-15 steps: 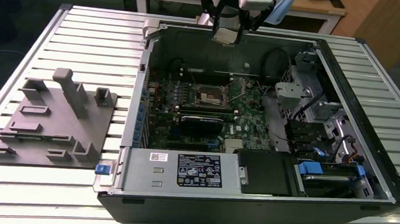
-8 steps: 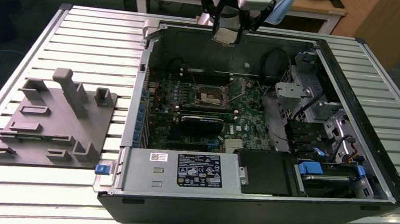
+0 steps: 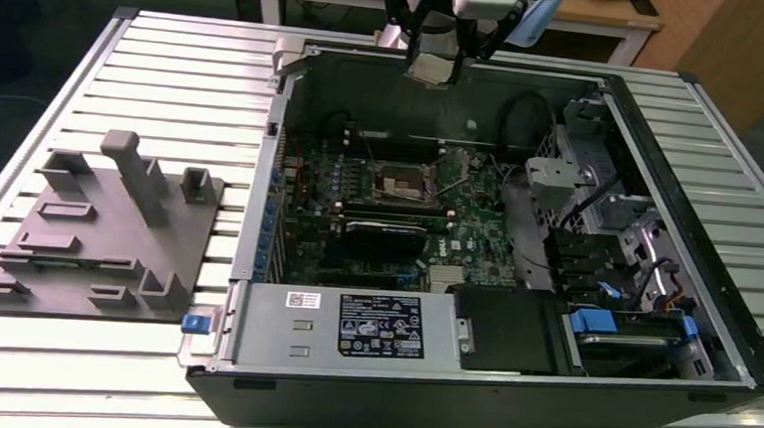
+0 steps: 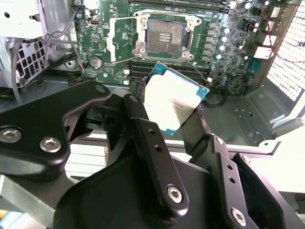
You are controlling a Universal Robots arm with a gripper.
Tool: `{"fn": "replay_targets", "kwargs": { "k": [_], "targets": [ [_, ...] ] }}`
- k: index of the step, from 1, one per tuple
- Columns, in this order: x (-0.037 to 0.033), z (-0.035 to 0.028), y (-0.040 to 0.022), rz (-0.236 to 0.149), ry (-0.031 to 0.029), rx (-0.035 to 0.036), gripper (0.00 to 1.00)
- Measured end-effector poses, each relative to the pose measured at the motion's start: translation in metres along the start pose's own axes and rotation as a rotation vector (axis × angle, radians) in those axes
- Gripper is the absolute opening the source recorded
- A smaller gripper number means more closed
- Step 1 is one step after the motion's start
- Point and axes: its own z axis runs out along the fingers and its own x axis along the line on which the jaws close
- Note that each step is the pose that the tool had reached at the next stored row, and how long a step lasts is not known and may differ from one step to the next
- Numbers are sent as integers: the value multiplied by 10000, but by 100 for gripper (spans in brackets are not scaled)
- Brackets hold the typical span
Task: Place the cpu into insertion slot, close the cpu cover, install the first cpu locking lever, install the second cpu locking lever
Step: 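Place the cpu into insertion slot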
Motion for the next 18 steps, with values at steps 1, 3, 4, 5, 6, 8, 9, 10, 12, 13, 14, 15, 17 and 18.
{"fn": "replay_targets", "kwargs": {
  "k": [1,3,4,5,6,8,9,10,12,13,14,15,17,18],
  "targets": [
    [0,0,0,21,-2,-1,54],
    [0,0,0,63,-6,-1,54],
    [0,0,0,84,-8,-2,54],
    [0,0,0,106,-10,-2,54],
    [0,0,0,128,-12,-2,54],
    [0,0,0,170,-15,-3,54],
    [0,0,0,191,-17,-4,54],
    [0,0,0,208,-19,-4,54],
    [0,0,0,221,-20,-5,54],
    [0,0,0,224,-20,-4,54],
    [0,0,0,225,-20,-4,54],
    [0,0,0,227,-21,-5,54],
    [0,0,0,238,-21,-4,54],
    [0,0,0,246,-22,-5,54]
  ]
}}
